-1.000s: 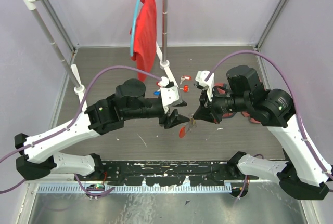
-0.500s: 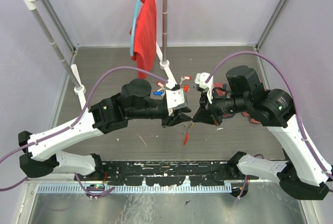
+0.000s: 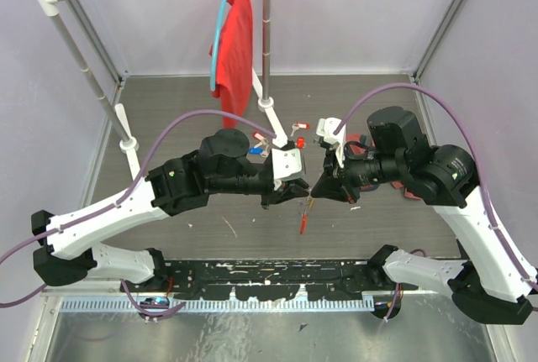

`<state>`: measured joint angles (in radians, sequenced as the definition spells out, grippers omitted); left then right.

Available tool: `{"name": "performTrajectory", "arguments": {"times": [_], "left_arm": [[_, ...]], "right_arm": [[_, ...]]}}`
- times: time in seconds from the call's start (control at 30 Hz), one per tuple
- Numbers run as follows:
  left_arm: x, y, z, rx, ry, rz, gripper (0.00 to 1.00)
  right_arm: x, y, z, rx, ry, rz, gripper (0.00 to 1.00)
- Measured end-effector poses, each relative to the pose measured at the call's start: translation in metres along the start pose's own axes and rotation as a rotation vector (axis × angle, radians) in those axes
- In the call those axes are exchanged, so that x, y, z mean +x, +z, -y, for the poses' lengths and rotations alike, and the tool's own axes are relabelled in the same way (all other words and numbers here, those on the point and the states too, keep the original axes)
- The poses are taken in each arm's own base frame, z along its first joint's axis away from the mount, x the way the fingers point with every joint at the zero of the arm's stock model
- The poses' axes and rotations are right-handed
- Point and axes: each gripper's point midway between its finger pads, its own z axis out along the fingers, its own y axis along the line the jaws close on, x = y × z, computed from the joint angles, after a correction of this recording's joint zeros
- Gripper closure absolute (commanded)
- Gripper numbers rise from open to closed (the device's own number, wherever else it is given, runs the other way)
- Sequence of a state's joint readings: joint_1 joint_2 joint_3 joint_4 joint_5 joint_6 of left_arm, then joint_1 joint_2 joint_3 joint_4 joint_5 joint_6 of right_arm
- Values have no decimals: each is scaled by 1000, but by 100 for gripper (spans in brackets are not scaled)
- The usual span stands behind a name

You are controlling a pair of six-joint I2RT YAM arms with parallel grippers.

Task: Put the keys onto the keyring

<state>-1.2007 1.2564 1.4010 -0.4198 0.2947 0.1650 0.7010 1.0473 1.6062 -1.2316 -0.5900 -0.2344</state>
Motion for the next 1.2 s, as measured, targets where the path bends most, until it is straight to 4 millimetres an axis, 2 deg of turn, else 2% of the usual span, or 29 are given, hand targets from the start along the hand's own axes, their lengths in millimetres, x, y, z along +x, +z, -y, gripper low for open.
{"name": "performTrajectory", "arguments": {"times": [0.27, 0.33, 0.43, 0.53, 0.6, 0.63, 0.67, 0.77, 1.0, 1.2], "left_arm": [[-1, 1, 2, 8, 7, -2, 78], [-1, 1, 3, 9, 9, -1, 83], [-2, 1, 3, 9, 10, -2, 97], [0, 4, 3, 11, 10, -10, 100], [2, 6, 3, 13, 9, -15, 100], [2, 6, 3, 13, 9, -15, 100], [1, 6, 3, 12, 9, -14, 100], [2, 6, 1, 0, 5, -16, 100], [-1, 2, -8, -71, -25, 9, 100], [-4, -2, -17, -144, -72, 47, 100]], "right_arm": [[-1, -1, -2, -8, -6, 10, 99], [-2, 0, -2, -11, -8, 15, 99], [-2, 0, -3, -13, -8, 16, 99], [1, 0, -2, -9, -4, 9, 99], [3, -1, -2, -4, -3, 7, 90], [3, -1, -2, -3, -3, 7, 80], [3, -1, -2, -1, -2, 10, 74], [-2, -2, -2, 8, -4, 45, 64], [-16, -17, -1, 101, 18, 200, 59], [-22, -31, 2, 186, 131, 371, 57]]}}
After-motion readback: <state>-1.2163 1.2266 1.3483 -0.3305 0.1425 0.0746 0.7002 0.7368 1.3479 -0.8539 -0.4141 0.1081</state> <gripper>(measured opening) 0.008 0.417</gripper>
